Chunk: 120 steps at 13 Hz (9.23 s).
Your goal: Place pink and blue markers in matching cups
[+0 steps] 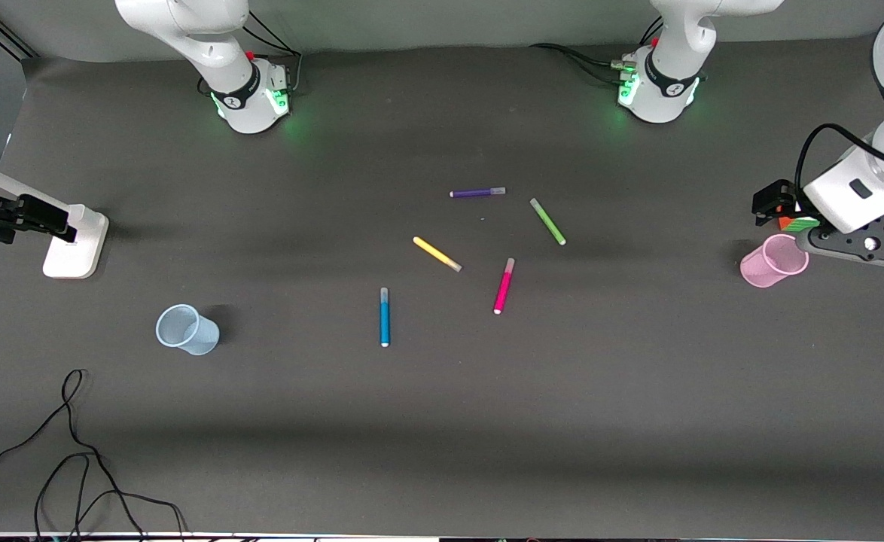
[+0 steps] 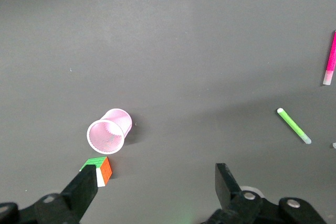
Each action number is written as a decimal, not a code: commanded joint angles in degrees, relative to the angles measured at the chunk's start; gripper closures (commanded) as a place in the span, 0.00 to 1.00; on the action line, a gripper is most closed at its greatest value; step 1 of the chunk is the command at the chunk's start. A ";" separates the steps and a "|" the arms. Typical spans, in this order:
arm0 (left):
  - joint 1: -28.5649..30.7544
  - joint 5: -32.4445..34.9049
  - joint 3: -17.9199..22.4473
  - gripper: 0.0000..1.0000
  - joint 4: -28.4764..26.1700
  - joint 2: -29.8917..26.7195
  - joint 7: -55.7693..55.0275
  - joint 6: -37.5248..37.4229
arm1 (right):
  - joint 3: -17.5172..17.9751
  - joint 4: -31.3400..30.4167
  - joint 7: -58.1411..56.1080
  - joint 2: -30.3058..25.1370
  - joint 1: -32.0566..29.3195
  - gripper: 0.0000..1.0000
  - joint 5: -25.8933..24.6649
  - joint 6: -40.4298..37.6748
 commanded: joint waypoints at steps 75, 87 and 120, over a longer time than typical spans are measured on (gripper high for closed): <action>-28.35 -9.76 -2.97 0.08 -7.98 34.44 -26.75 45.34 | -0.52 -15.74 44.74 35.21 40.51 0.72 0.92 54.52; -31.26 -8.88 -2.97 0.44 -7.80 37.08 -31.68 50.27 | -0.52 -15.13 43.95 32.14 39.89 0.88 1.01 49.35; -3.15 -1.15 0.28 1.00 -16.83 -5.01 19.61 13.42 | -39.98 -6.59 -13.43 5.93 39.72 0.89 1.36 0.73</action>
